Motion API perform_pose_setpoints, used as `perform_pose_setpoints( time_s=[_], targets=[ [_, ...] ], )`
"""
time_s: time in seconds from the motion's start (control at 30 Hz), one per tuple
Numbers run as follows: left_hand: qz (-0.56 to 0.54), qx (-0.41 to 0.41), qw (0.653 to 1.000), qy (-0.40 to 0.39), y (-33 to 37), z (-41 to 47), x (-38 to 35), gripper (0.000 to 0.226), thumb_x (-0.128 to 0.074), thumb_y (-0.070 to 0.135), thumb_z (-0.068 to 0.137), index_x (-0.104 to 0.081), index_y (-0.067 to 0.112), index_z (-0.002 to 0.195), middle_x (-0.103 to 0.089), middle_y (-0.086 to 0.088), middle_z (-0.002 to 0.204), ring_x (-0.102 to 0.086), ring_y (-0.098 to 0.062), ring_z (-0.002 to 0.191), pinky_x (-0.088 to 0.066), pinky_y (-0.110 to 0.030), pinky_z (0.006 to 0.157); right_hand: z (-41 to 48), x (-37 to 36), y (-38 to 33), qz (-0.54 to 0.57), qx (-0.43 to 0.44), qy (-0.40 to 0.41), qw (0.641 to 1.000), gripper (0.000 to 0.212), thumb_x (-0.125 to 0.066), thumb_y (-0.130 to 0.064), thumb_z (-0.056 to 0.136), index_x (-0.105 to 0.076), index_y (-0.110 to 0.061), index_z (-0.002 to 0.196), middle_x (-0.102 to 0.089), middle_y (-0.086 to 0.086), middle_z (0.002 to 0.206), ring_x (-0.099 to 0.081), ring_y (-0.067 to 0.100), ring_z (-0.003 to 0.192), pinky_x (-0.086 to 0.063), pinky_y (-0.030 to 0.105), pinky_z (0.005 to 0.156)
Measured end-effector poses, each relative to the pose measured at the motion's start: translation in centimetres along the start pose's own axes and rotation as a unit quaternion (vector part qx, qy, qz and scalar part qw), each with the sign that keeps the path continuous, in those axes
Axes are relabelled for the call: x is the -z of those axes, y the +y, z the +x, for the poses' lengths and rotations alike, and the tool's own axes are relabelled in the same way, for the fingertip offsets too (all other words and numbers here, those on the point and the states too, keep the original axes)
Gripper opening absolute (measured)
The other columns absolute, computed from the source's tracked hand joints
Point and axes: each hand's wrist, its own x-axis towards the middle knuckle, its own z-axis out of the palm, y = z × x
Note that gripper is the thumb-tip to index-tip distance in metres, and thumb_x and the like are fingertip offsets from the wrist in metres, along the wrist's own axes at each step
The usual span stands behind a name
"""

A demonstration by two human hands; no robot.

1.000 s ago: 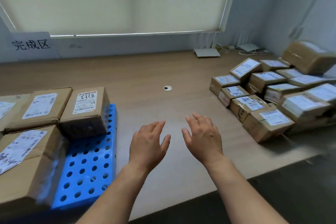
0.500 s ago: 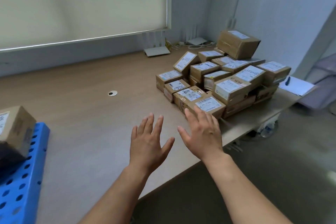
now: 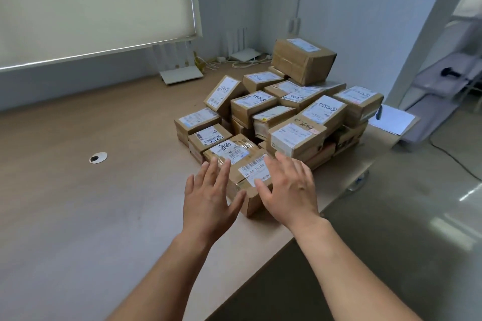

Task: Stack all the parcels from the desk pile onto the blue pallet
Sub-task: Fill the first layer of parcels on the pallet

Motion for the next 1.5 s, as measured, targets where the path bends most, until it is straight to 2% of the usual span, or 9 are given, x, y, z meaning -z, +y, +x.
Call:
perform_pose_setpoints(
  time_s=[0.3, 0.53, 0.77, 0.83, 0.97, 1.07, 1.27, 1.4, 1.5],
  targets=[
    [-0.038, -0.003, 0.999, 0.002, 3.9, 13.3, -2.2, 0.071, -0.026, 0.062, 0.092, 0.002, 0.033, 0.15, 0.002, 0.004, 0.159, 0.004, -0.016, 0.146, 0.0, -0.04, 0.118, 11.2, -1.1, 6.5, -0.054, 0.001, -0.045, 0.998, 0.049, -0.06, -0.04, 0.085, -0.058, -0.012, 0.126, -0.057, 0.016, 0.128, -0.052, 0.033, 0.12, -0.036, 0.049, 0.102],
    [-0.047, -0.017, 0.999, 0.016, 6.2, 19.1, -2.8, 0.071, -0.027, 0.06, 0.092, 0.001, 0.031, 0.15, 0.0, 0.003, 0.159, 0.004, -0.015, 0.146, 0.003, -0.039, 0.117, 16.1, -1.4, 10.2, -0.058, 0.005, -0.034, 0.998, 0.047, -0.067, -0.035, 0.082, -0.061, -0.01, 0.122, -0.06, 0.017, 0.123, -0.056, 0.034, 0.114, -0.04, 0.05, 0.099],
    [-0.029, -0.016, 0.999, 0.013, 9.5, 23.3, -3.8, 0.069, -0.03, 0.06, 0.093, -0.004, 0.032, 0.15, -0.011, 0.004, 0.158, -0.008, -0.015, 0.145, -0.006, -0.04, 0.119, 20.6, -0.8, 16.7, -0.057, 0.0, -0.055, 0.997, 0.049, -0.054, -0.038, 0.091, -0.051, -0.014, 0.134, -0.05, 0.012, 0.138, -0.044, 0.028, 0.128, -0.029, 0.042, 0.107],
    [-0.026, 0.0, 1.0, 0.015, 10.2, 24.6, -4.0, 0.067, -0.033, 0.058, 0.093, -0.01, 0.031, 0.15, -0.024, 0.003, 0.155, -0.023, -0.017, 0.142, -0.021, -0.038, 0.115, 22.4, -0.7, 19.2, -0.059, 0.001, -0.059, 0.997, 0.048, -0.052, -0.038, 0.092, -0.05, -0.014, 0.134, -0.05, 0.011, 0.137, -0.045, 0.027, 0.126, -0.03, 0.041, 0.105],
    [-0.017, 0.053, 0.998, 0.02, 13.0, 28.3, -4.0, 0.062, -0.034, 0.055, 0.095, -0.017, 0.031, 0.149, -0.043, 0.004, 0.144, -0.046, -0.018, 0.126, -0.047, -0.034, 0.086, 27.0, -0.8, 24.6, -0.043, 0.005, -0.069, 0.997, 0.048, -0.05, -0.037, 0.093, -0.048, -0.013, 0.136, -0.051, 0.009, 0.134, -0.046, 0.027, 0.123, -0.033, 0.039, 0.1],
    [-0.033, 0.079, 0.996, 0.028, 16.6, 31.5, -4.5, 0.058, -0.035, 0.053, 0.095, -0.021, 0.031, 0.148, -0.047, 0.003, 0.14, -0.048, -0.018, 0.124, -0.046, -0.034, 0.084, 30.9, -1.1, 28.7, -0.013, 0.001, -0.07, 0.997, 0.049, -0.047, -0.037, 0.094, -0.045, -0.016, 0.138, -0.049, 0.007, 0.137, -0.044, 0.025, 0.125, -0.032, 0.037, 0.1],
    [-0.156, 0.148, 0.976, 0.016, 23.0, 40.8, -6.5, 0.061, -0.039, 0.054, 0.093, -0.027, 0.027, 0.147, -0.044, 0.0, 0.145, -0.045, -0.019, 0.129, -0.042, -0.041, 0.1, 39.1, -2.6, 36.1, 0.05, -0.037, -0.094, 0.994, 0.056, -0.046, -0.042, 0.094, -0.038, -0.011, 0.139, -0.044, 0.013, 0.138, -0.04, 0.032, 0.126, -0.037, 0.039, 0.097],
    [-0.215, 0.165, 0.962, 0.028, 26.8, 45.5, -6.6, 0.055, -0.041, 0.048, 0.096, -0.031, 0.026, 0.145, -0.049, -0.001, 0.14, -0.05, -0.02, 0.123, -0.04, -0.031, 0.09, 43.7, -4.2, 38.6, 0.069, -0.042, -0.138, 0.987, 0.062, -0.041, -0.047, 0.096, -0.031, -0.008, 0.143, -0.041, 0.017, 0.139, -0.038, 0.033, 0.127, -0.036, 0.04, 0.098],
    [-0.211, 0.188, 0.959, 0.022, 28.2, 48.1, -6.9, 0.053, -0.039, 0.048, 0.097, -0.031, 0.022, 0.143, -0.052, -0.004, 0.137, -0.052, -0.025, 0.12, -0.041, -0.035, 0.089, 46.3, -5.6, 39.2, 0.092, -0.04, -0.164, 0.981, 0.055, -0.038, -0.049, 0.096, -0.041, -0.006, 0.131, -0.048, 0.018, 0.131, -0.044, 0.034, 0.12, -0.038, 0.039, 0.091]
  ],
)
